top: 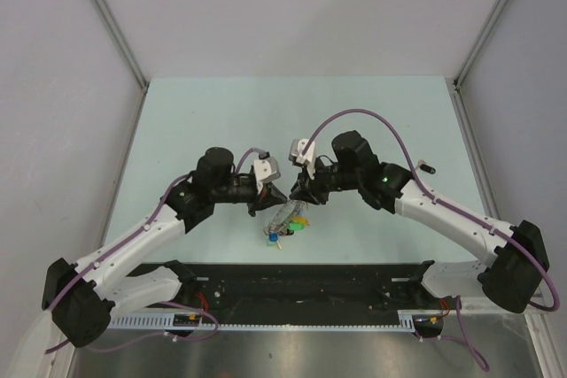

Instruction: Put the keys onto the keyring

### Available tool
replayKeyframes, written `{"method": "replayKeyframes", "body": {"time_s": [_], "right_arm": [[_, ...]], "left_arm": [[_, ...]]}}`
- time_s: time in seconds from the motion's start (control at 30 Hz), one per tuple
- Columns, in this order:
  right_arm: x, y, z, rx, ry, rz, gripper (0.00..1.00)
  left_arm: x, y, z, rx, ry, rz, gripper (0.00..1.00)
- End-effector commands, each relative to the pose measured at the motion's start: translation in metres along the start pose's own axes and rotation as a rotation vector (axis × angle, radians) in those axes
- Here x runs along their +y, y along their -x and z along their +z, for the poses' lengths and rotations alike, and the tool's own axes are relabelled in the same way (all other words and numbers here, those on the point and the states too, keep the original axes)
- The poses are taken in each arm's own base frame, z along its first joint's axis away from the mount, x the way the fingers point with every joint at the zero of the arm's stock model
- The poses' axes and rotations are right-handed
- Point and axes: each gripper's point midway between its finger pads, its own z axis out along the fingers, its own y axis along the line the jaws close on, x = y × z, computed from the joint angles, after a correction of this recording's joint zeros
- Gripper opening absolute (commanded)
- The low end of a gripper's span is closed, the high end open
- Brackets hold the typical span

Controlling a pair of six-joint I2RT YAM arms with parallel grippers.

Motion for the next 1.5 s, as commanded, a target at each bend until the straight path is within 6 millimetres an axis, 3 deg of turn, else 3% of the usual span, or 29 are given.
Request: {"method": "replayKeyframes", "body": {"time_s": [0.0, 0.3, 0.63, 0.83, 0.93, 0.97, 1.03, 1.1, 1.13, 1.27, 1.47], "right_arm": [[0.007, 0.018, -0.002, -0.032, 0.033, -0.038, 0.25], [0.009, 0.031, -0.010, -0.073, 0.023, -0.042, 0.34], [0.008, 0.018, 0.002, -0.035, 0.045, -0.021, 0.29], [0.007, 0.016, 0.006, -0.030, 0.046, -0.016, 0.22], [0.006, 0.015, 0.007, -0.025, 0.042, -0.014, 0.11], [0.006, 0.015, 0.006, -0.026, 0.039, -0.013, 0.01], [0.006, 0.016, 0.005, -0.029, 0.035, -0.015, 0.00], [0.007, 0.020, 0.003, -0.042, 0.033, -0.015, 0.00], [0.005, 0.026, -0.002, -0.058, 0.017, -0.022, 0.00], [0.005, 0.046, -0.015, -0.137, -0.023, -0.055, 0.00], [0.006, 0.071, -0.036, -0.272, -0.060, -0.115, 0.00]], "left_arm": [[0.001, 0.044, -0.006, -0.107, 0.007, 0.113, 0.00], [0.000, 0.044, -0.006, -0.106, 0.006, 0.112, 0.00], [-0.001, 0.044, -0.007, -0.107, 0.004, 0.114, 0.00], [-0.002, 0.044, -0.006, -0.106, 0.002, 0.115, 0.00], [-0.001, 0.044, -0.006, -0.107, 0.004, 0.116, 0.00], [-0.001, 0.046, -0.007, -0.112, 0.005, 0.118, 0.00], [0.000, 0.048, -0.009, -0.123, 0.020, 0.121, 0.00], [0.006, 0.051, -0.011, -0.132, 0.065, 0.122, 0.06], [0.008, 0.053, -0.013, -0.142, 0.083, 0.127, 0.18], [0.021, 0.077, -0.033, -0.266, 0.229, 0.161, 0.39], [0.029, 0.080, -0.038, -0.303, 0.287, 0.139, 0.38]]}}
